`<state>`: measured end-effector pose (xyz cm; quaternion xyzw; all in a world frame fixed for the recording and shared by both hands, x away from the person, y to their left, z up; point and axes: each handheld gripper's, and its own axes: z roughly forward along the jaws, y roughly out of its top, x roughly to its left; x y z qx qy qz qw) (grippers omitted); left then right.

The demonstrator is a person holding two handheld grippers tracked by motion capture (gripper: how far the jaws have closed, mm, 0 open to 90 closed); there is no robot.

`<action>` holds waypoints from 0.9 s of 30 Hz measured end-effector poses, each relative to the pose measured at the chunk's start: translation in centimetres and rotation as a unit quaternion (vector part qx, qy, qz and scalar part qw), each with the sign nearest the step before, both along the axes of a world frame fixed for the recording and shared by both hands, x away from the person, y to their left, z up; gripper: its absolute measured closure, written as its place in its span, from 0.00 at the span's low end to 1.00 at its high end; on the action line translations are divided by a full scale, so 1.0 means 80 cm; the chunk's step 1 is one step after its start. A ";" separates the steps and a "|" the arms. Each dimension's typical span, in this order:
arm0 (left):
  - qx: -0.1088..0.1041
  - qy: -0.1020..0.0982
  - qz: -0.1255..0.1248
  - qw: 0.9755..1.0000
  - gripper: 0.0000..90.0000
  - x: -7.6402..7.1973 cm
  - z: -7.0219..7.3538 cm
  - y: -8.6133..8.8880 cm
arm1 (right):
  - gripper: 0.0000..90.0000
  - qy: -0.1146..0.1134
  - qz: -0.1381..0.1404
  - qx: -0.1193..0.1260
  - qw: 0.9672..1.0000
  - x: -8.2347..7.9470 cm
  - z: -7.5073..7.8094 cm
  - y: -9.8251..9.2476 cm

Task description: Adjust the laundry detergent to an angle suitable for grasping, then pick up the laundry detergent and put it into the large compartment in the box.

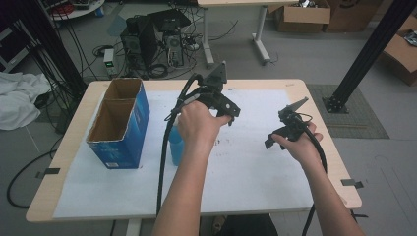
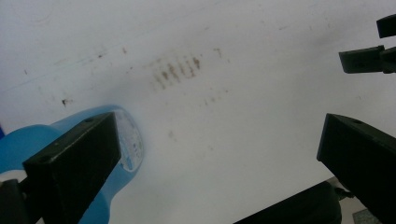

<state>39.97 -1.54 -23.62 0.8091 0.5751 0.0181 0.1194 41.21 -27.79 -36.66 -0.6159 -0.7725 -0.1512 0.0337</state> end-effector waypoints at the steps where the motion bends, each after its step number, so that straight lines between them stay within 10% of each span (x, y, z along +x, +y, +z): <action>1: -0.001 0.000 0.000 1.000 0.00 0.000 -0.001 -0.001 | 0.18 0.002 -0.005 0.001 1.000 0.000 0.000 0.000; 27: -0.006 -0.001 -0.007 1.000 0.00 -0.004 0.002 -0.006 | 0.18 -0.001 -0.006 0.007 1.000 -0.004 0.002 -0.001</action>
